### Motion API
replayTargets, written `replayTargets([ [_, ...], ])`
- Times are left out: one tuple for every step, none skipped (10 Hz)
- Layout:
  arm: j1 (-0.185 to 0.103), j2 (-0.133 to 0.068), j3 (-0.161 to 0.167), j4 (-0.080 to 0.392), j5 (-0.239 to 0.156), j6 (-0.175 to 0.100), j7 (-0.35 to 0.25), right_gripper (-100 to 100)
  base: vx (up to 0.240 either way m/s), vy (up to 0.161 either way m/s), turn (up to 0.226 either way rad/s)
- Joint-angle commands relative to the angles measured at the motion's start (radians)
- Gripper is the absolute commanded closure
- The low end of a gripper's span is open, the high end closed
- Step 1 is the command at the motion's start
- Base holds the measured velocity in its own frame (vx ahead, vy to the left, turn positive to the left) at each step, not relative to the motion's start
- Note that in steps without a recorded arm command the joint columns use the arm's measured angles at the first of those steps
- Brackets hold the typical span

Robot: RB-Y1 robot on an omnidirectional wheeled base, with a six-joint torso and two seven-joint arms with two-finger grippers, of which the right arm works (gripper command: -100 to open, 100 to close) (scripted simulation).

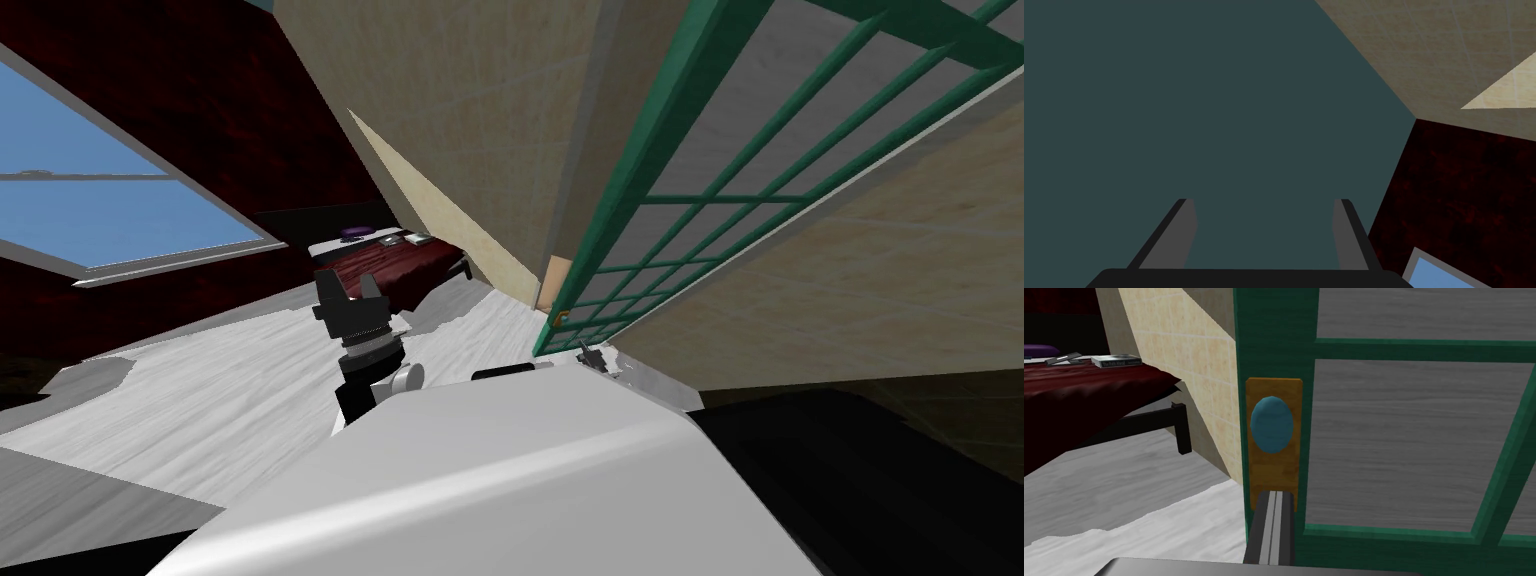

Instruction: Pull the door open

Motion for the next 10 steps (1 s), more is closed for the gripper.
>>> replayTargets([
  [0.000, 0.000, 0.000, 0.000, 0.000, 0.000, 0.000, -100, -0.069, 0.052, -0.036],
  [-0.015, 0.011, -0.014, -0.001, -0.003, 0.019, 0.008, -100, 0.135, 0.017, 0.066],
  [-0.019, 0.013, -0.017, -0.001, -0.003, 0.024, 0.009, -100, 0.232, -0.003, 0.069],
  [-0.026, 0.018, -0.023, -0.001, -0.004, 0.032, 0.013, -100, 0.251, -0.003, 0.057],
  [-0.036, 0.025, -0.031, -0.001, -0.005, 0.044, 0.017, -100, 0.257, 0.015, 0.067],
  [-0.026, 0.018, -0.026, -0.007, -0.005, 0.037, 0.016, -100, 0.118, 0.005, 0.018],
  [-0.026, 0.018, -0.026, -0.007, -0.005, 0.037, 0.016, 100, -0.008, -0.003, -0.011],
  [-0.026, 0.018, -0.026, -0.007, -0.005, 0.037, 0.016, 100, -0.040, -0.005, 0.003],
  [-0.026, 0.018, -0.026, -0.007, -0.005, 0.037, 0.016, 100, -0.036, -0.003, 0.010],
  [-0.026, 0.018, -0.026, -0.007, -0.005, 0.037, 0.016, 100, -0.026, -0.002, -0.003],
])
